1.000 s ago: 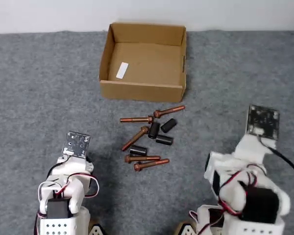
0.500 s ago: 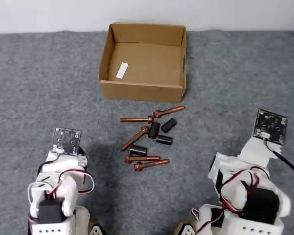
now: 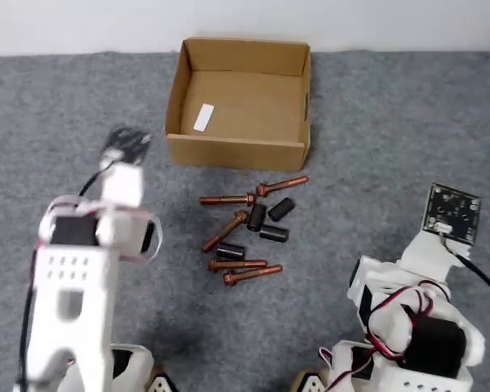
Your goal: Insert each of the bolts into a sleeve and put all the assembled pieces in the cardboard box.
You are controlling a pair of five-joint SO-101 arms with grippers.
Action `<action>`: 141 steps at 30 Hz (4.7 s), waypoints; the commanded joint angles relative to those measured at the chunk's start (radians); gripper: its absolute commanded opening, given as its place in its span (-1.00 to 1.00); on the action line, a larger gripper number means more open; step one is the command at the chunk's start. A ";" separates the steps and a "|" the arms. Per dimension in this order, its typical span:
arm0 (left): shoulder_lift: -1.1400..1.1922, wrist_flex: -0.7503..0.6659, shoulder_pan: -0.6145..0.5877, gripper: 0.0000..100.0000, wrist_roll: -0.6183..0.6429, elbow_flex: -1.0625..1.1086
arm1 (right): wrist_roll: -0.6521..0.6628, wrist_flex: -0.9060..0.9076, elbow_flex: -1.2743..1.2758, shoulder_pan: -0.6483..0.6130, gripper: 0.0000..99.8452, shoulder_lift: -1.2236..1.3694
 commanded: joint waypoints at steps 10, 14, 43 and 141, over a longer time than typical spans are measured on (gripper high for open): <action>0.540 0.005 0.204 -0.84 -0.534 -0.458 | 0.015 0.015 -0.003 0.007 -0.98 0.005; 0.701 0.034 0.215 -0.66 -0.620 -0.602 | 0.015 0.015 -0.003 0.007 -0.98 0.005; 1.629 0.250 0.302 -0.62 -0.695 -1.669 | 0.017 0.013 -0.003 0.007 -0.98 0.007; -1.235 -0.494 0.511 -0.99 0.605 0.558 | 0.245 -0.634 0.608 -0.952 -0.98 -0.570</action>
